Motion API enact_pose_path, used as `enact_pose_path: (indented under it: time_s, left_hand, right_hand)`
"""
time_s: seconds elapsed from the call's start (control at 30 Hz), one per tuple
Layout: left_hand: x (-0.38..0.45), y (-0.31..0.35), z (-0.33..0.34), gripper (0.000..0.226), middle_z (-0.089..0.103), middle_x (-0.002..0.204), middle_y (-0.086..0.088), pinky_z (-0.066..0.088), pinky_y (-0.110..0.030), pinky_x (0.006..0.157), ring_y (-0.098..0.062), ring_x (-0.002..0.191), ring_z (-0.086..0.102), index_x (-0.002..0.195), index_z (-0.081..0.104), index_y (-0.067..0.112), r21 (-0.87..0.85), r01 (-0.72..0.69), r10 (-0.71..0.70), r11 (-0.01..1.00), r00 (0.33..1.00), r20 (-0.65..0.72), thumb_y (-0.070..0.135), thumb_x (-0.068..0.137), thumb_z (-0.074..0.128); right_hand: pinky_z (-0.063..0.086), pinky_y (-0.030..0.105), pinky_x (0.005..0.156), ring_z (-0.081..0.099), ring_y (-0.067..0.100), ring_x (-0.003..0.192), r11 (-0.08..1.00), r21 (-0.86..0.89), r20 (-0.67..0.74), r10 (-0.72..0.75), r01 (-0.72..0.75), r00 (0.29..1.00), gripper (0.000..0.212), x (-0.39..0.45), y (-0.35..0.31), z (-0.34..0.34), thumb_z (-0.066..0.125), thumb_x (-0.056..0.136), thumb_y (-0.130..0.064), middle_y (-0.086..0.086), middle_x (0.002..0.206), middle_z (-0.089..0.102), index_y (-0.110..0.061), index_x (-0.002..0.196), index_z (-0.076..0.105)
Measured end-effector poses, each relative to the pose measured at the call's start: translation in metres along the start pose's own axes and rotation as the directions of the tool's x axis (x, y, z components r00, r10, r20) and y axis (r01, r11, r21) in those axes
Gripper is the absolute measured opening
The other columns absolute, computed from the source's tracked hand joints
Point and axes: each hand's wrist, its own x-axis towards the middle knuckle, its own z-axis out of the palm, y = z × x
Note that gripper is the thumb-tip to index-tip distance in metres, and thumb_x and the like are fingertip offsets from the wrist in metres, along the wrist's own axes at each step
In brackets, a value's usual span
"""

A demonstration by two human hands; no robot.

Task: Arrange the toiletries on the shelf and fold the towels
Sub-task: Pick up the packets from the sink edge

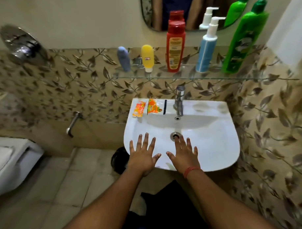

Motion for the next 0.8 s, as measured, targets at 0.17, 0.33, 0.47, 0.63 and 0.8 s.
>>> enact_pose_path:
  time_s: [0.17,0.33,0.47,0.63,0.8]
  left_hand:
    - [0.032,-0.03,0.0,0.073,-0.026,0.165,-0.004,-0.009,-0.061,0.12,-0.029,0.152,-0.024,0.158,-0.013,0.029,0.007,0.068,-0.068,0.998,0.997,0.045,0.066,0.099,0.01]
    - [0.086,-0.063,0.011,0.073,-0.026,0.165,-0.008,-0.004,-0.065,0.119,-0.033,0.152,-0.024,0.16,-0.006,0.027,0.045,0.068,-0.072,0.997,0.994,0.086,0.062,0.102,0.022]
    - [0.135,-0.095,0.007,0.064,-0.019,0.167,-0.012,-0.004,-0.067,0.118,-0.035,0.153,-0.019,0.158,0.021,0.029,0.083,0.037,-0.044,0.996,0.996,0.074,0.055,0.101,0.035]
    - [0.182,-0.125,0.007,0.052,-0.014,0.168,-0.013,-0.002,-0.068,0.117,-0.038,0.153,-0.018,0.149,0.04,0.032,0.116,-0.035,0.024,0.993,0.996,0.09,0.046,0.099,0.046]
    - [0.198,-0.133,0.015,0.066,-0.016,0.168,-0.012,-0.007,-0.064,0.119,-0.036,0.153,-0.019,0.158,0.023,0.023,0.079,-0.05,0.041,0.996,0.992,0.115,0.041,0.099,0.047]
  right_hand:
    - [0.007,0.055,0.121,-0.004,0.026,0.153,0.998,-0.058,0.039,-0.016,0.019,0.999,0.074,0.033,-0.02,0.016,0.03,0.098,-0.06,0.0,0.166,-0.005,-0.026,0.157,0.0]
    - [0.008,0.054,0.12,0.0,0.03,0.153,0.993,-0.121,0.054,-0.005,0.011,0.999,0.072,0.088,-0.034,0.021,0.03,0.098,-0.061,0.002,0.167,-0.002,-0.026,0.157,0.008]
    - [0.012,0.055,0.12,0.003,0.031,0.153,0.979,-0.2,0.033,-0.038,0.044,0.999,0.068,0.14,-0.054,0.011,0.035,0.098,-0.059,0.004,0.166,0.003,-0.021,0.154,0.027]
    - [0.009,0.059,0.118,-0.001,0.031,0.153,0.965,-0.253,0.045,-0.06,0.07,0.997,0.053,0.192,-0.086,0.004,0.039,0.098,-0.056,0.003,0.167,0.001,-0.02,0.135,0.051]
    - [0.006,0.061,0.118,-0.006,0.033,0.152,0.944,-0.322,0.118,-0.03,0.067,0.993,0.056,0.21,-0.096,0.009,0.036,0.099,-0.055,0.008,0.166,-0.003,-0.018,0.14,0.046]
